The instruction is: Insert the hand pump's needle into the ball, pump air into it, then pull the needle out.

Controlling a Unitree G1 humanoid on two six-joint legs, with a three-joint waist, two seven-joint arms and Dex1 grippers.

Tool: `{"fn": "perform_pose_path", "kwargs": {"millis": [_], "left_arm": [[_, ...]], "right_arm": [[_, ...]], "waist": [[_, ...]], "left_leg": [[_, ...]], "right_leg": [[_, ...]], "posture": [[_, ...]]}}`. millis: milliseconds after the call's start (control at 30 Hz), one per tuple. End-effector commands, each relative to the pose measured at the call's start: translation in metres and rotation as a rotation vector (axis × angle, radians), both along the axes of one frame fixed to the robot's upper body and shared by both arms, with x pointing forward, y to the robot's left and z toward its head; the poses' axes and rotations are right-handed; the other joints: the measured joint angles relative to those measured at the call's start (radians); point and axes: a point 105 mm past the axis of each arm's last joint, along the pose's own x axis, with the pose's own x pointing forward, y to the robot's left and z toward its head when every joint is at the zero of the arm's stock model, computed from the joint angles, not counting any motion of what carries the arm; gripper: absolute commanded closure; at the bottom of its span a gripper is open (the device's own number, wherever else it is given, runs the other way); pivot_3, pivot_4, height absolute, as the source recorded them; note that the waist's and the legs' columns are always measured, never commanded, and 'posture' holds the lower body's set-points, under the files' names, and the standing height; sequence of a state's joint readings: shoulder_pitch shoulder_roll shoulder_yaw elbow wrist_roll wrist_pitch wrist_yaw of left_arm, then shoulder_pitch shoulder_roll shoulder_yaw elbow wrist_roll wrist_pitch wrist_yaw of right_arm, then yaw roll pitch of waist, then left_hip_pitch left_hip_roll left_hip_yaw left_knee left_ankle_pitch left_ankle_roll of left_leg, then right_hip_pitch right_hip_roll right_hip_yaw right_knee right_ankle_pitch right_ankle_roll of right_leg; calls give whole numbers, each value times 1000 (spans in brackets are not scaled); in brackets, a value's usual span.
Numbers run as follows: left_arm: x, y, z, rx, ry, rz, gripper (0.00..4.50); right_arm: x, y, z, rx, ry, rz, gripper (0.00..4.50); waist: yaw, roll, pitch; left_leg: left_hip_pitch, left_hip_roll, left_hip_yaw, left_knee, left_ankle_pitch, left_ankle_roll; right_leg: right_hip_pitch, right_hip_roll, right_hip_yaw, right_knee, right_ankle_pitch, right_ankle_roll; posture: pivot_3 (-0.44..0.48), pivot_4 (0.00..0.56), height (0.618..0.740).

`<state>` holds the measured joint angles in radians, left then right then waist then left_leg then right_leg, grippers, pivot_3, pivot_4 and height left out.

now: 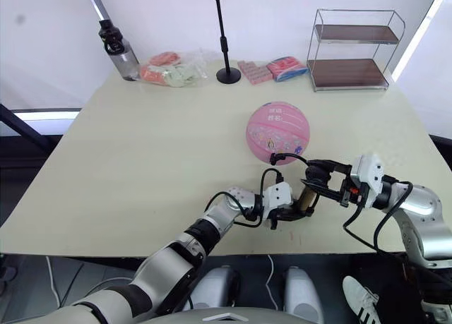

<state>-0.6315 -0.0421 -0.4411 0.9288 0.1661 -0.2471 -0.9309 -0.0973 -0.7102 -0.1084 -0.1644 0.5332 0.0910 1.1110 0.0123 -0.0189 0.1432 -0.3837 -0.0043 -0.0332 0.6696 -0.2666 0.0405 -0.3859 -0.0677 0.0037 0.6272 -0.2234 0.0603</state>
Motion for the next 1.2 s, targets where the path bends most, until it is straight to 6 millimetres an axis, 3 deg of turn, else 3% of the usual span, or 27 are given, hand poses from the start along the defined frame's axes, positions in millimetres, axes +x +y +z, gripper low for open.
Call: {"fn": "perform_pose_path", "kwargs": {"millis": [33, 167, 333, 533, 700, 800, 933, 1033, 1200], "left_arm": [[-10, 14, -25, 99, 62, -6, 3398], [-10, 13, -25, 98, 63, -4, 3398], [-10, 13, -25, 100, 59, -11, 3399], [-10, 13, -25, 100, 61, -13, 3399], [-10, 13, -25, 101, 60, -14, 3399], [-10, 13, -25, 101, 60, -14, 3399], [-10, 14, -25, 100, 59, -12, 3399], [-10, 14, -25, 99, 59, -11, 3404], [-10, 14, -25, 98, 62, -5, 3404]], "right_arm": [[0, -7, 35, 31, -61, -8, 2847], [-6, -14, 86, 51, -118, 20, 2847], [-15, -19, 139, 99, -161, 39, 2847], [-24, -26, 177, 104, -179, 40, 2847], [-28, -26, 193, 128, -182, 51, 2847], [-25, -21, 171, 88, -126, 59, 2847], [-18, -15, 112, 7, -21, 44, 2847], [-17, -14, 85, -18, 6, 32, 2847], [-21, -5, 17, -45, 37, 14, 2847]], "waist": [[1, 0, 1], [2, 9, 5], [2, 7, 7], [2, 7, 9], [3, 9, 10], [3, 9, 10], [4, 6, 8], [2, 3, 6], [-1, -2, 2]], "left_leg": [[-1, 0, 0, 0, 0, 0], [-9, -3, 1, 1, 0, 0], [-13, -3, 1, 1, 0, 0], [-14, -3, 1, 1, 0, 0], [-18, -3, 2, 1, 0, 0], [-22, -3, 3, 1, 0, 0], [-24, -3, 1, 1, 0, 0], [-23, -3, 0, 1, 0, 0], [-10, -1, 0, 1, -1, 1]], "right_leg": [[0, 0, 0, 0, 0, 1], [-8, -3, 1, 0, 3, 4], [-11, -3, 1, -1, 3, 5], [-12, -4, 2, -1, 3, 5], [-17, -4, 3, -1, 3, 5], [-20, -4, 3, 0, 3, 5], [-22, -3, 2, 0, 3, 5], [-20, -3, 0, 0, 3, 5], [-9, 1, 0, -1, 3, 5]], "posture": [[0, 150, 740], [0, 150, 740], [0, 150, 740], [0, 150, 740], [0, 150, 740], [0, 150, 740], [0, 150, 740], [0, 150, 740], [0, 150, 740]]}}
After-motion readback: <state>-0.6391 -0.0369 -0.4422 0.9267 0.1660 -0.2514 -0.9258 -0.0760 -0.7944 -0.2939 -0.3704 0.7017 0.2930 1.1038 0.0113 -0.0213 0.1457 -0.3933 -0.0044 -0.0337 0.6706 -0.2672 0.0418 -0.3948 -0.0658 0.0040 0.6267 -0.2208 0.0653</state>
